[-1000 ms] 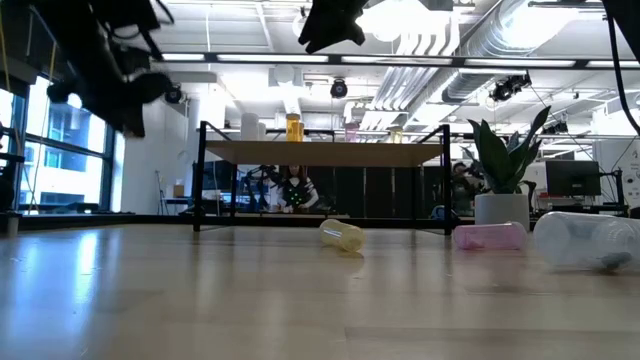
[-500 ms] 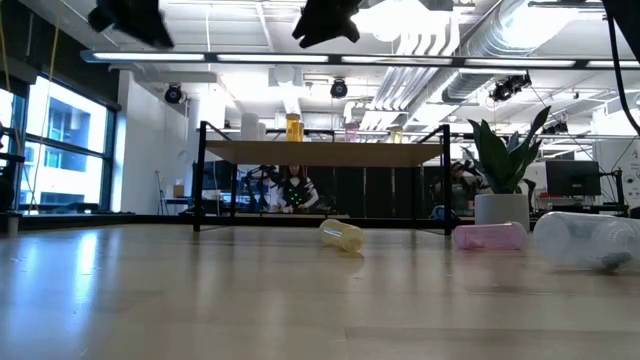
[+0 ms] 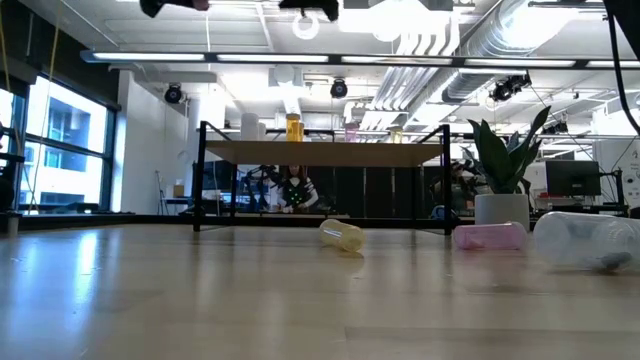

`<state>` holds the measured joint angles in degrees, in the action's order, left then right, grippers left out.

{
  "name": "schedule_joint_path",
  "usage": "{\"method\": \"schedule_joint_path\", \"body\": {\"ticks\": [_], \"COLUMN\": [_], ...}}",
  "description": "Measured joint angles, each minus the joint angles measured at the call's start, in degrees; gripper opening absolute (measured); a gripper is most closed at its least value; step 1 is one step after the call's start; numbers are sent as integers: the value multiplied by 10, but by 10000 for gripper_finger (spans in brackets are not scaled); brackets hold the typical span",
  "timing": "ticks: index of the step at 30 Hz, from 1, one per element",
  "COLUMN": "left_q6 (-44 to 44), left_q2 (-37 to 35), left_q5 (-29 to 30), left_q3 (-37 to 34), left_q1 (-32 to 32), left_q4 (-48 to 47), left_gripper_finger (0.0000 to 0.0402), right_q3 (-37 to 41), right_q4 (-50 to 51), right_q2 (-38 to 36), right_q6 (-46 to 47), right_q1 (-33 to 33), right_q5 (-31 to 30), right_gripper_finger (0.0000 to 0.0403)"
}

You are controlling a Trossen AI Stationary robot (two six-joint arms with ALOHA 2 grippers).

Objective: Pick and place medicine bottles onto shelf by color
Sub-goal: Put the top pink pill bottle aligned with the other pink pill bottle on the shelf

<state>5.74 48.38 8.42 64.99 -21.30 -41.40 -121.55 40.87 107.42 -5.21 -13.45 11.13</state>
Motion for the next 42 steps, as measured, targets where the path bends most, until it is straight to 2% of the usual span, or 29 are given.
{"method": "schedule_joint_path", "body": {"ticks": [10,20,26,36,42], "left_q6": [-30,-10,-10,16,16], "left_q2": [65,118,137,137,141], "left_q5": [-74,-78,-77,-58,-58], "left_q3": [0,0,0,0,0], "left_q1": [39,92,109,110,110], "left_q4": [42,58,92,101,106], "left_gripper_finger": [95,95,95,95,95], "right_q3": [-72,-73,-73,-73,-73], "right_q4": [-33,-21,-11,3,-3], "right_q2": [-2,-2,8,28,42], "right_q6": [-24,-52,-69,-65,-58], "right_q1": [1,34,61,76,82], "right_q5": [100,100,78,56,34], "right_gripper_finger": [133,133,136,188,195]}}
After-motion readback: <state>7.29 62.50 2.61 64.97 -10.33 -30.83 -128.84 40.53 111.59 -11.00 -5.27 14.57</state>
